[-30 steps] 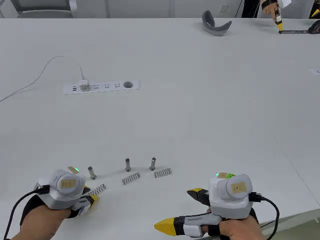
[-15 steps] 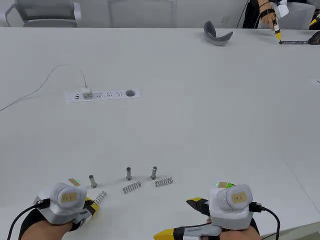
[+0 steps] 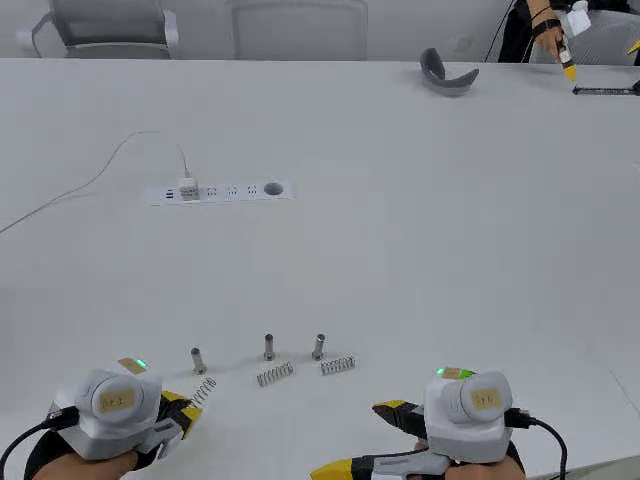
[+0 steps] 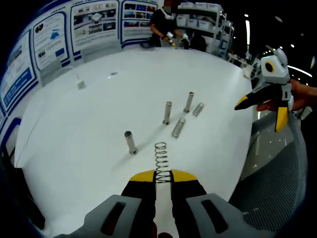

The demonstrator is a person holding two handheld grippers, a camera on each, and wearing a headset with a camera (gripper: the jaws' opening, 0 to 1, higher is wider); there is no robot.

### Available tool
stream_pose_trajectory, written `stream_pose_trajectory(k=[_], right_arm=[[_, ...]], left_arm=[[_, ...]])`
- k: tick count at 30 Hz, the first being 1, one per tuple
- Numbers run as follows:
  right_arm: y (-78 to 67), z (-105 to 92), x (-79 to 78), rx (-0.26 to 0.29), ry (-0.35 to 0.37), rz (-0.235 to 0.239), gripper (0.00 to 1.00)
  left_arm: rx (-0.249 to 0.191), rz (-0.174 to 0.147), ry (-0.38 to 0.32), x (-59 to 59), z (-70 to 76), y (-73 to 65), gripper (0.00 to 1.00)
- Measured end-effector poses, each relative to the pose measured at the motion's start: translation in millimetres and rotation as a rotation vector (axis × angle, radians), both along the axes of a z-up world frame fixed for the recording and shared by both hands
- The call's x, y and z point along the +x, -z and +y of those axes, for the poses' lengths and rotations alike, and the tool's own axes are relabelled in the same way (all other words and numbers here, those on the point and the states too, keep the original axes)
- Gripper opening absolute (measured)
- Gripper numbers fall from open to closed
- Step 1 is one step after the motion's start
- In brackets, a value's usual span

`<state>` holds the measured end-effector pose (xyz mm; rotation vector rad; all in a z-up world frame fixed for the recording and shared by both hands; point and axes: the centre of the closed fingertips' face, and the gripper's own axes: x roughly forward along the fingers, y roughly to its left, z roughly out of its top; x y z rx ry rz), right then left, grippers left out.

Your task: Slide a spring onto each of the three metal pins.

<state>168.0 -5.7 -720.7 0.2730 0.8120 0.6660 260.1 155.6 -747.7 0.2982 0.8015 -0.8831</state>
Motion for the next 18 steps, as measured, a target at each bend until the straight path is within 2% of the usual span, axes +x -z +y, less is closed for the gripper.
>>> stream_pose_trajectory(k=[4,8,13,18], right_arm=[[0.4,3.0,-1.2,-0.002,-0.008,-0.006,0.87],[0.4,5.8,-1.5,0.008,-0.012,-0.006,0.88],[0.0,10.8,-1.8,0.018,-0.027,-0.003,0.88],[-2.8,17.1,0.8,0.041,-0.038,-0.004,0.88]], left_arm=[[-0.027,-0.003,-0.02,-5.8,6.5,-13.9,0.1],[-0.041,0.002,-0.032,-14.5,12.2,-20.5,0.1],[-0.04,-0.005,-0.022,-27.6,17.6,-27.2,0.1],[-0.043,-0.007,-0.006,-35.0,18.5,-33.5,0.1]])
